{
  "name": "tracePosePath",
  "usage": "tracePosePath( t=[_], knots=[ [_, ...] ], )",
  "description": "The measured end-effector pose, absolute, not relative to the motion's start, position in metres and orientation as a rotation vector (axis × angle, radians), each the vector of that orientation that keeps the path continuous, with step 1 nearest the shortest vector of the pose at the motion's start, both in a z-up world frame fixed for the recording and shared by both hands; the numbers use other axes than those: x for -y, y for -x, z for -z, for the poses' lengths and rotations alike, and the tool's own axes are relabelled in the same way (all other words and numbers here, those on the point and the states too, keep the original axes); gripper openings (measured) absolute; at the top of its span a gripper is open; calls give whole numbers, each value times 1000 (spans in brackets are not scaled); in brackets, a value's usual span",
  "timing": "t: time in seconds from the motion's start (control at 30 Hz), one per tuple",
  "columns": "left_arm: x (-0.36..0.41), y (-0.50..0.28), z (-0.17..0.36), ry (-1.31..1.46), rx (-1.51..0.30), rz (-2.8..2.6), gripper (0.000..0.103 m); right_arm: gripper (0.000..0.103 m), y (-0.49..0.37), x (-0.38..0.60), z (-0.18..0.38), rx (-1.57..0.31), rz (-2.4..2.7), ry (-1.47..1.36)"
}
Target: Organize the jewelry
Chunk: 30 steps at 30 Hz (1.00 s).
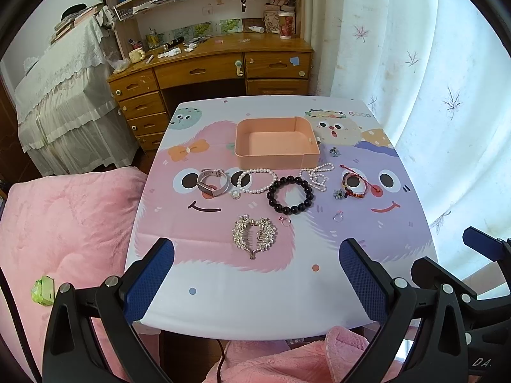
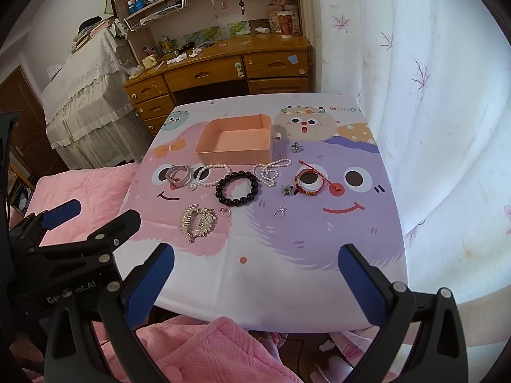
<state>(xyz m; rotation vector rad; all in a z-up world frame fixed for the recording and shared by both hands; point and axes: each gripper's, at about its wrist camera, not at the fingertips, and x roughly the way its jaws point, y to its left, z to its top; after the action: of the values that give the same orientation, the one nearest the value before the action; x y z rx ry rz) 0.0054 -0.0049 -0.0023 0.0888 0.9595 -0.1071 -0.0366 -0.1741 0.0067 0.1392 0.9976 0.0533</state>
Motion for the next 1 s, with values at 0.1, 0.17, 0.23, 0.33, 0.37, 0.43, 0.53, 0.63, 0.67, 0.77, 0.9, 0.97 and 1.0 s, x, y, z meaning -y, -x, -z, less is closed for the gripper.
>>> tracePosePath(
  t=[0.1,0.17,0.23,0.33,0.37,0.43,0.53,0.63,0.67,0.77,0.9,0.97,1.0],
  knots=[
    [5,-6,2,-89,-958,107,102,103,37,174,-7,-997,-52,-138],
    [5,-6,2,-88,-959,107,102,103,37,173,-7,-997,-51,-138],
    [4,-6,2,-88,-962,110,102,103,36,175,-7,-999,-52,-139],
    [5,-6,2,-81,-969,114,102,103,37,174,-8,-997,-49,-135],
    [5,-6,2,-77,-970,115,102,103,38,174,-7,-997,-50,-136],
    [6,-6,1,-78,-969,113,102,103,37,174,-7,-995,-52,-138],
    [5,-5,1,-77,-969,113,102,103,37,175,-7,-995,-53,-139],
    [4,-4,1,-77,-967,116,102,103,38,174,-7,-993,-51,-137],
    [4,-4,1,-78,-966,116,102,103,37,174,-7,-993,-51,-137],
    [5,-4,0,-78,-966,116,102,103,37,175,-7,-994,-50,-138],
    [6,-4,0,-78,-965,116,102,103,37,175,-7,-993,-51,-139],
    [6,-4,0,-78,-965,117,102,103,37,175,-7,-993,-50,-139],
    [6,-4,0,-79,-964,117,102,103,37,176,-7,-994,-50,-141]
  ],
)
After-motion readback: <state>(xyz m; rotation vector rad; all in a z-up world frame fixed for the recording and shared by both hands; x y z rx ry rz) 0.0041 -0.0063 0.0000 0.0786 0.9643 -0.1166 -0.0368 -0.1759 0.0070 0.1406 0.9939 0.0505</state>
